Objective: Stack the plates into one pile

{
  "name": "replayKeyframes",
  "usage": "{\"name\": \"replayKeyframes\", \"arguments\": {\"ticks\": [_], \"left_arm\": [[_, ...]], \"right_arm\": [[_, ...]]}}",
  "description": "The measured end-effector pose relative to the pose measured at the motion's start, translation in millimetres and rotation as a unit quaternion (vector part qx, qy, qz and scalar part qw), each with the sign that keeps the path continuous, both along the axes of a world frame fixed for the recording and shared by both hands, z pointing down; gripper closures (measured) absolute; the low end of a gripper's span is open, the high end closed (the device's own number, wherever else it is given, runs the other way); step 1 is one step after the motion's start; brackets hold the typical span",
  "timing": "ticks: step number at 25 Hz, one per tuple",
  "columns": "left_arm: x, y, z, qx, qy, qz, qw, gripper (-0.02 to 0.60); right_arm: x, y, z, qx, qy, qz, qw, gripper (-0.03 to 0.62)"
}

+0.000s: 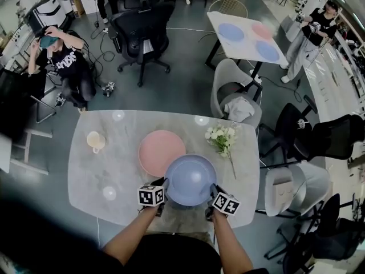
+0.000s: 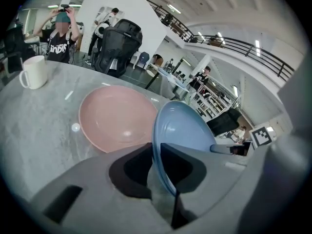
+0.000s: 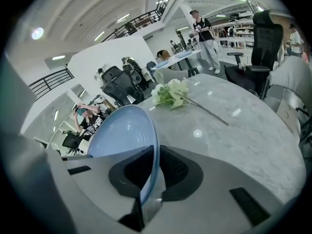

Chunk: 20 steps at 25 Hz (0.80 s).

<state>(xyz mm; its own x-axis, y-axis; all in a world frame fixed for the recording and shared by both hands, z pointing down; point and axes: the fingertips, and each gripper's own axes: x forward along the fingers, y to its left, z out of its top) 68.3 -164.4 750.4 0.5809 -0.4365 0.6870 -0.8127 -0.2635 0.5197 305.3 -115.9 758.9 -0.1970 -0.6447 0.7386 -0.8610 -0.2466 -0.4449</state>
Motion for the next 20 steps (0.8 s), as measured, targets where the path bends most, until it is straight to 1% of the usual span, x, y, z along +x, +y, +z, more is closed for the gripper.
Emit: {"name": "replayKeyframes", "arguments": {"ticks": [3, 6, 10, 14, 17, 20], "left_arm": [[-28.4, -16.0, -8.9, 0.009, -0.003, -0.015, 0.9998, 0.517], [-58.5, -31.4, -15.3, 0.021, -0.015, -0.029, 0.9992, 0.518], [-91.6, -49.8, -16.8, 0.024, -0.021, -0.048, 0.9984, 0.518], [-120.6, -68.1, -8.2, 0.031, -0.036, -0.056, 0.9973, 0.522], [-135.8, -82.7, 4.4, 0.023, -0.034, -0.065, 0.997, 0.523], [-146.3, -96.3, 18.5, 0.016, -0.032, -0.072, 0.9968, 0.525]], "right_arm": [[-26.9, -23.0, -8.2, 0.008, -0.002, -0.019, 1.0, 0.556], [-56.1, -44.8, -12.5, 0.012, -0.005, -0.037, 0.999, 0.554], [-88.9, -69.8, -10.0, 0.008, -0.012, -0.058, 0.998, 0.556], [-117.7, -93.1, -1.2, 0.0, -0.004, -0.083, 0.997, 0.555], [-133.1, -110.2, 6.3, -0.005, 0.014, -0.1, 0.995, 0.554], [-143.1, -124.4, 16.4, -0.015, 0.015, -0.097, 0.995, 0.554]]}}
